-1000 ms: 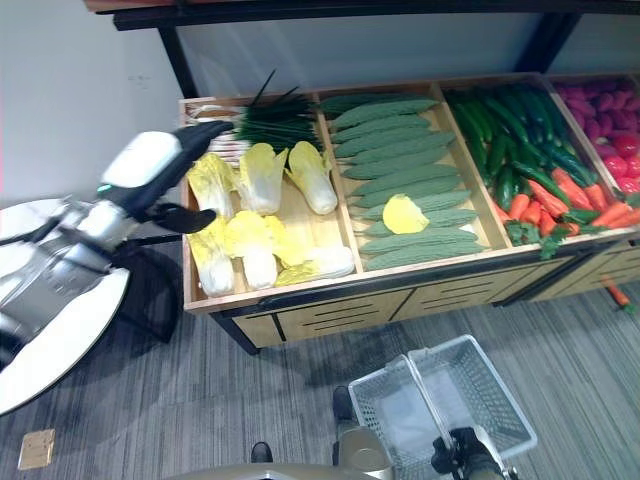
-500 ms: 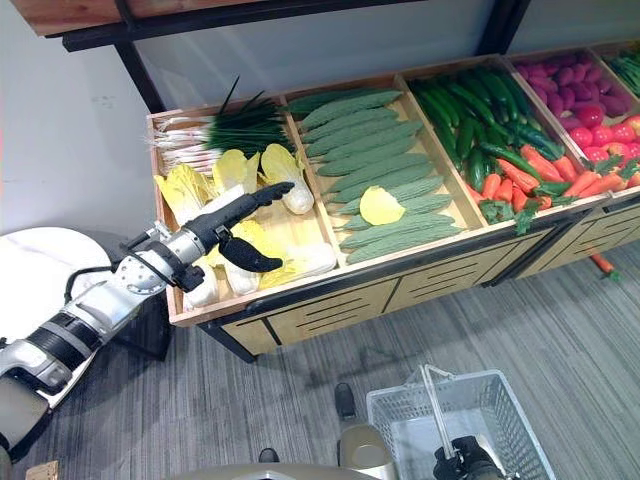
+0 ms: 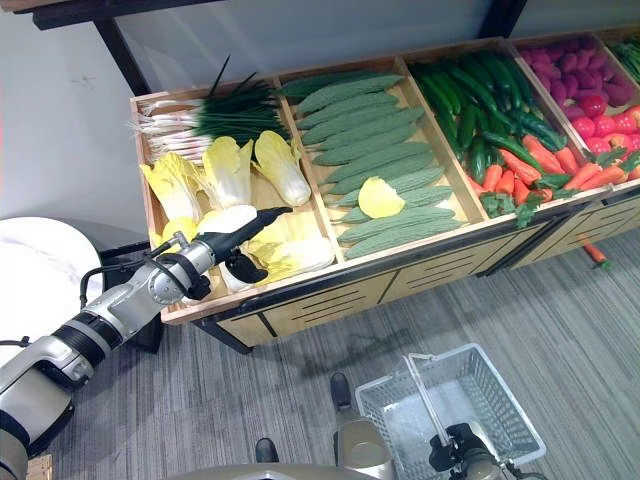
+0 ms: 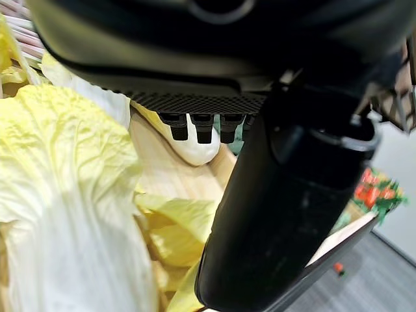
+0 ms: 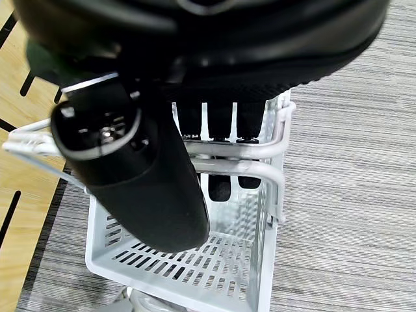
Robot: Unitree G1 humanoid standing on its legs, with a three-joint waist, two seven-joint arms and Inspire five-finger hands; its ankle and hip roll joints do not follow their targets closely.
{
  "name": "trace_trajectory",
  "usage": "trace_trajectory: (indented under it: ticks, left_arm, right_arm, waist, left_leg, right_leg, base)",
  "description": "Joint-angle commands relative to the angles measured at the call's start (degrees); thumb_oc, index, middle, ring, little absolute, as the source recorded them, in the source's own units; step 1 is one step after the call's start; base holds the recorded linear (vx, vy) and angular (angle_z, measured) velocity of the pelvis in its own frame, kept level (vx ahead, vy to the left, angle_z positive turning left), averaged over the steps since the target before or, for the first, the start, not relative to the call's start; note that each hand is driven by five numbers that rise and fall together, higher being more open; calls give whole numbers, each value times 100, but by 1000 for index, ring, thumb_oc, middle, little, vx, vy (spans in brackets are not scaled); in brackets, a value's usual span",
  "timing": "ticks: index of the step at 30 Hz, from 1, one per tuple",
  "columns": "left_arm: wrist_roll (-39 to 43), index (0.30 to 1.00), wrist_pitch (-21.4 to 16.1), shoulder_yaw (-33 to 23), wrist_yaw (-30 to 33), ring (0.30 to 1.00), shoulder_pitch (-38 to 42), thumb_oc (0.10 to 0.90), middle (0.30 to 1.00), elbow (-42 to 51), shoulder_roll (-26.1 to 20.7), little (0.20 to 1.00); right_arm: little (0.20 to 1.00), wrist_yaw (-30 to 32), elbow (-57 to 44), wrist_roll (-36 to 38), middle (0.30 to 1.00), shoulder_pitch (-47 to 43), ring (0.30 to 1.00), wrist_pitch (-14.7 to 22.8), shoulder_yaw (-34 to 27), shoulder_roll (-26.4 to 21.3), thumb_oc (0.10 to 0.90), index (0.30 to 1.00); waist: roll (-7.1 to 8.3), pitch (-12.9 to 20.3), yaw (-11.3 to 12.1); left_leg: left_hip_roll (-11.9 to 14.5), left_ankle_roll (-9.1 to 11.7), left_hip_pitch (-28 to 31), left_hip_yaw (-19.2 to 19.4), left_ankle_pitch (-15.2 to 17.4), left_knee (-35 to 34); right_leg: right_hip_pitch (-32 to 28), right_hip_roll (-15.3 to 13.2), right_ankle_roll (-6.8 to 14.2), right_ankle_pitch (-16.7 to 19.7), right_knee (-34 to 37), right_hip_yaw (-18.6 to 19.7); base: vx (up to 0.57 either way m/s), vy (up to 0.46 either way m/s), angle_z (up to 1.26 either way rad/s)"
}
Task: Get the vegetables into the basket
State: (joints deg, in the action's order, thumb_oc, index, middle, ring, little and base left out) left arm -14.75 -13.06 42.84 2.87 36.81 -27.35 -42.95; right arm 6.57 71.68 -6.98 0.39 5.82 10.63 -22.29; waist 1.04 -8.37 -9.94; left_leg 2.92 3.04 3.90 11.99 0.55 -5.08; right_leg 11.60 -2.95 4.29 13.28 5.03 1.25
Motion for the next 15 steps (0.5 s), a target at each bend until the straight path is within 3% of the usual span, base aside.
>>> trace_trajectory:
  ticks: [1,15]
  left_arm:
    - [-104,1000,-322,-322,593,1000,1190,900,1000,-68,-69,1000]
    - [-642,1000,-56,-473,1417,1000,1158,900,1000,-784,759,1000]
  right_arm:
    - [300,181,-24,65,300,-154,300,200,294,-219,400,300]
    - [300,359,-15,158,300,-325,300,231,458,-122,400,300]
  waist:
    - [105,-23,-23]
    - [129,-155,-100]
  left_leg:
    - [273,177,-100,-300,-85,8]
    - [344,206,-238,-171,-125,8]
  right_leg:
    - [-236,-568,628,-194,-106,179]
    - [-13,-481,608,-163,-112,314]
  base:
    - [-14,-4,-3]
    - [-4,-17,-6]
